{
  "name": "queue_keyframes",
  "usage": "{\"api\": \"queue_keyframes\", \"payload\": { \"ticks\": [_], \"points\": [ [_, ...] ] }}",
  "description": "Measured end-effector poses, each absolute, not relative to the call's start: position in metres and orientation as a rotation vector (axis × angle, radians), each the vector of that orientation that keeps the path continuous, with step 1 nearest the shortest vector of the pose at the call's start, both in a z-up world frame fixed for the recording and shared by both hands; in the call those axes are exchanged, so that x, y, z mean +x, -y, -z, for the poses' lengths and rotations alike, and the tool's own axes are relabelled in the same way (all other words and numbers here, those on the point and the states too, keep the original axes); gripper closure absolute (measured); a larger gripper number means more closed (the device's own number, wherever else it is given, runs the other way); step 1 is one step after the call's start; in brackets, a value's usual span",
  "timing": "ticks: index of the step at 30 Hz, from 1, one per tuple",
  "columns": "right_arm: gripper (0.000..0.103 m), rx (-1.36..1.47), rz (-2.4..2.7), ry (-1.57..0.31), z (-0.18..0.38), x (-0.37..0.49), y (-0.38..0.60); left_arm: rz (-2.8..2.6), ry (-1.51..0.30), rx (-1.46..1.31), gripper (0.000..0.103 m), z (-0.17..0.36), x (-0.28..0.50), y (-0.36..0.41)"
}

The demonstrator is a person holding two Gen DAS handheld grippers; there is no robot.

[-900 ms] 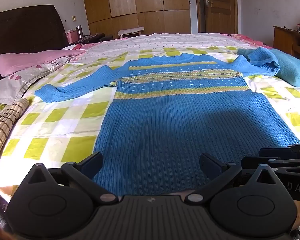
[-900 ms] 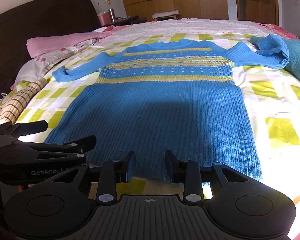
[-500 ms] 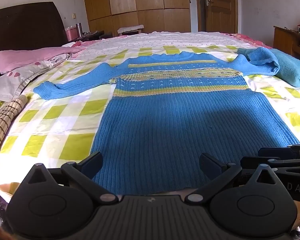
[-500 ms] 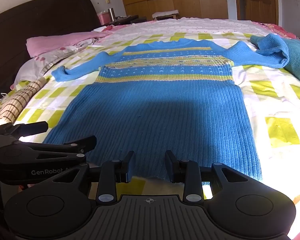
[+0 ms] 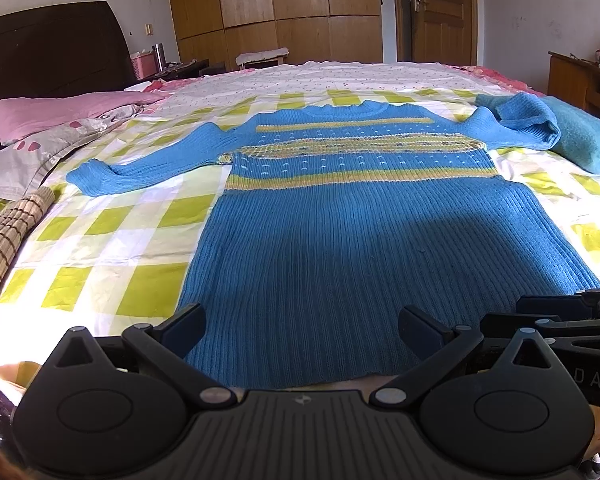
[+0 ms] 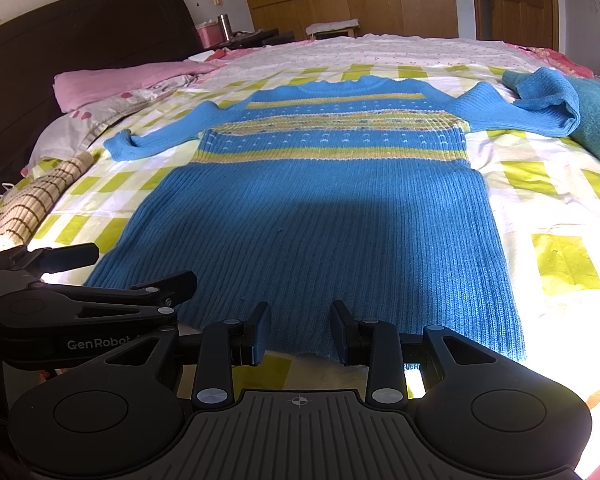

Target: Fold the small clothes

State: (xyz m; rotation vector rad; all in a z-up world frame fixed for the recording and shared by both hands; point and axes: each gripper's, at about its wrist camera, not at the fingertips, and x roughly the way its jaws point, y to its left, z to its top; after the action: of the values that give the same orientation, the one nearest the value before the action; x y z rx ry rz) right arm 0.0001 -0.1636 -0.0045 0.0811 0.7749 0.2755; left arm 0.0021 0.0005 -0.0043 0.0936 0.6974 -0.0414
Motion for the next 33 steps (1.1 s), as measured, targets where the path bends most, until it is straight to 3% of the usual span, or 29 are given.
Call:
{"api": "queue_keyframes", "payload": {
  "ticks": [33],
  "points": [
    [0.07, 0.062, -0.268, -0.787, 0.009, 0.005, 0.159, 0.057, -0.836, 0.058, 0.0, 0.027, 0.015, -0.002]
  ]
}}
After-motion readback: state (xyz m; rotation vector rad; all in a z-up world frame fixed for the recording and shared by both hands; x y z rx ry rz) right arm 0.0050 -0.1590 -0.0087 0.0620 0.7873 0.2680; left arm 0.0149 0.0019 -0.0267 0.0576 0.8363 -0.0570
